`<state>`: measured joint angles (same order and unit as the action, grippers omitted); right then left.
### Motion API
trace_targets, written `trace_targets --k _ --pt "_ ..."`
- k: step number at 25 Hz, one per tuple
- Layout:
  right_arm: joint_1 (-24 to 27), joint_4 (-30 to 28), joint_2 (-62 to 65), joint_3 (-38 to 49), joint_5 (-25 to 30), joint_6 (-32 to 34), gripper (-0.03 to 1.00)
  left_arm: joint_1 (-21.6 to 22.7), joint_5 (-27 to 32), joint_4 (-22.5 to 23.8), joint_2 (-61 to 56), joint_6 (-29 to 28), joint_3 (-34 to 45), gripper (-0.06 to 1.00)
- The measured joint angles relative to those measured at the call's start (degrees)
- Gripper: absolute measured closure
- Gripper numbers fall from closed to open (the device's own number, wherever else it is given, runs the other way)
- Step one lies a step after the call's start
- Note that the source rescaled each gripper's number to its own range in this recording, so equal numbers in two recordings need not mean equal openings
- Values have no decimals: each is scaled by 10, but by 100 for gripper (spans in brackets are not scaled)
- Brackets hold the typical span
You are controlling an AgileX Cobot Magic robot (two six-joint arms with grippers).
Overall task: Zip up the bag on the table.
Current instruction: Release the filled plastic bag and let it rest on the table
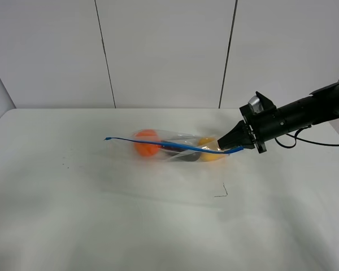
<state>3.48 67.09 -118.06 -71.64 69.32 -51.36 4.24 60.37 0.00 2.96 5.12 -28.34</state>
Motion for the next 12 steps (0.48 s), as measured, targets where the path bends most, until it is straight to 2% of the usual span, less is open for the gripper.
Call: trace_targets --k 12 --pt "0 0 0 0 -1 0 97 0 1 0 -33 -26 0 -6"
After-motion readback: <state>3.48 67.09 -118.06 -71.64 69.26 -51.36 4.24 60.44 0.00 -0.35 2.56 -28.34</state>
